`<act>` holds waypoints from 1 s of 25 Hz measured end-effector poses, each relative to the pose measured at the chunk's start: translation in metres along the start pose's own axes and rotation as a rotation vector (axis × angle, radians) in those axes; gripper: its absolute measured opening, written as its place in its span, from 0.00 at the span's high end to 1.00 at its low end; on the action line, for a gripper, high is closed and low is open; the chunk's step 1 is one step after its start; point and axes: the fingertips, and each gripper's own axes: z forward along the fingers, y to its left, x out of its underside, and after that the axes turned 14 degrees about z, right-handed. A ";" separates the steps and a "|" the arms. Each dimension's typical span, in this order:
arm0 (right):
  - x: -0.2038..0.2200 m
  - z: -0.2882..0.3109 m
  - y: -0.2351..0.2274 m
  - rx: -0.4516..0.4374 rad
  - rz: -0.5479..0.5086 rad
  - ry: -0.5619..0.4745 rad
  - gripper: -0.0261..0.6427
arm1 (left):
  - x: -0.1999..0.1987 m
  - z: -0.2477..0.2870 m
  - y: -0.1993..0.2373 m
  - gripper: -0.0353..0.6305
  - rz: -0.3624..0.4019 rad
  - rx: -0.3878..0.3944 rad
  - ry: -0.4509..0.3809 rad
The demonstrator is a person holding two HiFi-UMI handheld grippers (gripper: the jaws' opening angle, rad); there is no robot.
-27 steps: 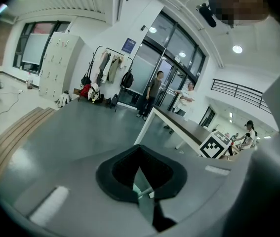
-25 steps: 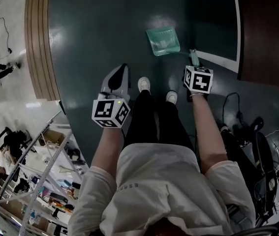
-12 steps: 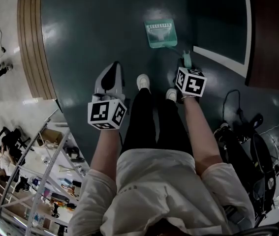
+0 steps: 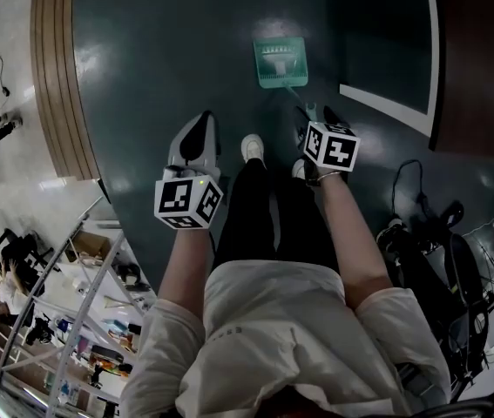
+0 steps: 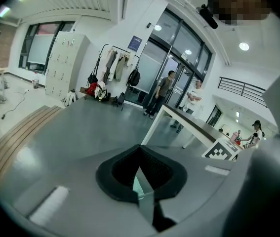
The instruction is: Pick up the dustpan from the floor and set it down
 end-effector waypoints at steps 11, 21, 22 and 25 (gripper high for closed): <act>-0.066 -0.112 0.049 -0.262 -0.044 -0.284 0.48 | -0.045 -0.027 -0.034 0.93 0.053 0.068 -0.028; -0.091 -0.279 0.094 -0.214 -0.329 -0.703 0.97 | -0.139 -0.101 -0.085 0.93 0.342 0.143 -0.240; -0.090 -0.292 0.098 -0.240 -0.347 -0.732 0.97 | -0.147 -0.108 -0.091 0.93 0.356 0.139 -0.269; -0.063 -0.339 0.095 -0.300 -0.401 -0.778 0.97 | -0.157 -0.148 -0.125 0.93 0.370 0.154 -0.348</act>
